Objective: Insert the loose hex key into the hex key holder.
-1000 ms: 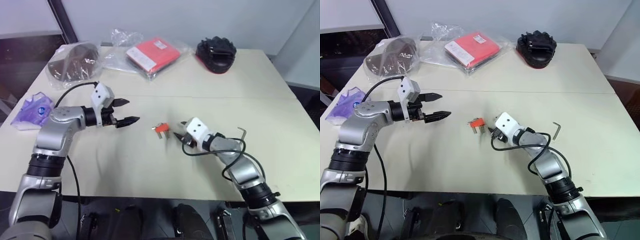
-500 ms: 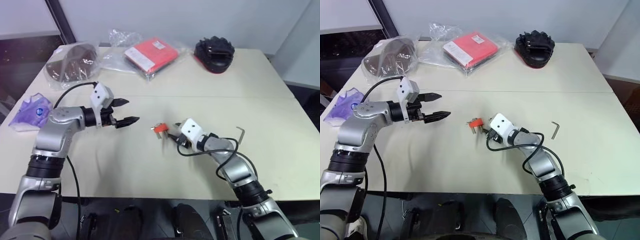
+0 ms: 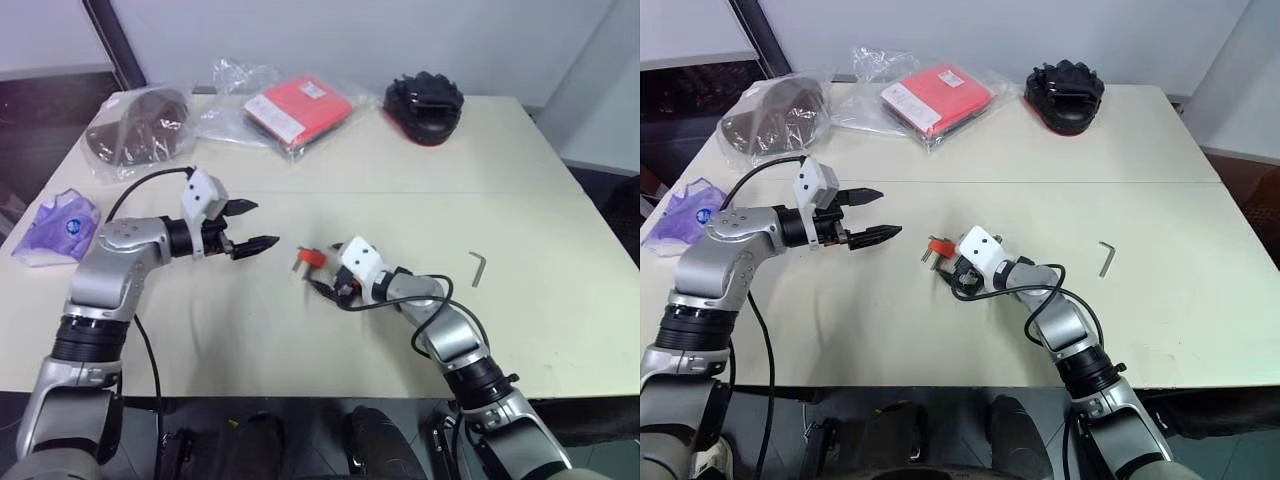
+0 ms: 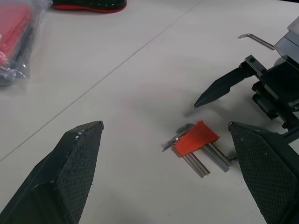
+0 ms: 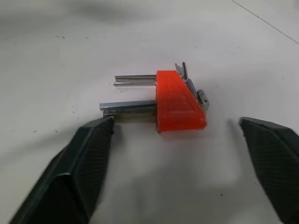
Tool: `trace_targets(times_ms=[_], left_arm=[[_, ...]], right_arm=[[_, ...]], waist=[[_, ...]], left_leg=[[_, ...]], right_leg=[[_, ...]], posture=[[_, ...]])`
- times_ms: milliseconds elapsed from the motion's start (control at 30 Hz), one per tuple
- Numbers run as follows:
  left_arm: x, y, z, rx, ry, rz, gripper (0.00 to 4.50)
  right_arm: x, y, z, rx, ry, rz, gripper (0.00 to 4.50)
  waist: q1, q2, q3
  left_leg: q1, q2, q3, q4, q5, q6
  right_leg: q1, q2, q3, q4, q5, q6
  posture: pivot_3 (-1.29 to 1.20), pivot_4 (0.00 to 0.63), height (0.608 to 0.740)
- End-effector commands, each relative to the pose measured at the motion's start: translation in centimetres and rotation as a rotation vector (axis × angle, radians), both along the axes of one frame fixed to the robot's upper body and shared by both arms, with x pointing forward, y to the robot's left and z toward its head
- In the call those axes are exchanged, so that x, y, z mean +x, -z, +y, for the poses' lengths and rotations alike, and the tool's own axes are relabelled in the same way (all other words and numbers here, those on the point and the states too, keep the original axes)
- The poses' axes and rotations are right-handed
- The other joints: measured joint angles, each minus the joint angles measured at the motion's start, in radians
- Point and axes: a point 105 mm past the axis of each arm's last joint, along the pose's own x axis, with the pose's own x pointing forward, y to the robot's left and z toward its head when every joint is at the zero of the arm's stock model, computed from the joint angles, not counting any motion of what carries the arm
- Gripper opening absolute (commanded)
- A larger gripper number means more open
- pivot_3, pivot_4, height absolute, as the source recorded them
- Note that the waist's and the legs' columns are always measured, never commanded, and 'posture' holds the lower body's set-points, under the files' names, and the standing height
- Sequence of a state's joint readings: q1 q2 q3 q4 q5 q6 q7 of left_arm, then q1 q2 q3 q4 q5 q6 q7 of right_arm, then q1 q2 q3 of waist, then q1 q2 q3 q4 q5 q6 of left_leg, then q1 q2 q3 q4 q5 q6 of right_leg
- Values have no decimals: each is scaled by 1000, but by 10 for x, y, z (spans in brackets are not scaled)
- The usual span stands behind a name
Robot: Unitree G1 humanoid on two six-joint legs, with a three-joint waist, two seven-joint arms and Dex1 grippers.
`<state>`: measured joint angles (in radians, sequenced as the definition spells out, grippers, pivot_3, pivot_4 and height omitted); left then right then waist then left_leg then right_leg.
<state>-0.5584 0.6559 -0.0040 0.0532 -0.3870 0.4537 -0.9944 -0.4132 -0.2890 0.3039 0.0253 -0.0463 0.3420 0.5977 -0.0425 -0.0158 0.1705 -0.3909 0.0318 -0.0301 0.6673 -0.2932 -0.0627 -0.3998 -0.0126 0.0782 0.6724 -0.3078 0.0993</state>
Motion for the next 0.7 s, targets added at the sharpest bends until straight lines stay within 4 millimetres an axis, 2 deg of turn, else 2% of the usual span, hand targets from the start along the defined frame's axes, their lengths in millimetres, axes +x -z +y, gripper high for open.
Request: trace_targets(times_ms=[33,233,567,633,700], left_arm=[[-3,-14,-2,-24,8,-52,4500],[-3,-15,-7,-29,19,-54,4500],[-4,-15,-6,-26,13,-58,4500],[-4,-16,-6,-26,11,-60,4500],[-4,-16,-6,-27,8,-61,4500]], right_arm=[[7,-6,-6,41,24,5,4453],[17,2,-9,130,20,127,4453],[19,6,7,136,-40,156,4453],[20,7,9,138,-40,157,3920],[20,8,10,128,-48,152,3016]], waist=[[0,0,0],[-1,0,0],[-4,0,0],[-4,0,0],[-4,0,0]], left_leg=[[0,0,0,0,0,0],[0,0,0,0,0,0],[1,0,0,0,0,0],[1,0,0,0,0,0],[1,0,0,0,0,0]], right_leg=[[0,0,0,0,0,0],[0,0,0,0,0,0],[0,0,0,1,0,0],[0,0,0,1,0,0],[0,0,0,2,0,0]], posture=[[0,150,740],[0,150,740],[0,150,740],[0,150,740],[0,150,740]])
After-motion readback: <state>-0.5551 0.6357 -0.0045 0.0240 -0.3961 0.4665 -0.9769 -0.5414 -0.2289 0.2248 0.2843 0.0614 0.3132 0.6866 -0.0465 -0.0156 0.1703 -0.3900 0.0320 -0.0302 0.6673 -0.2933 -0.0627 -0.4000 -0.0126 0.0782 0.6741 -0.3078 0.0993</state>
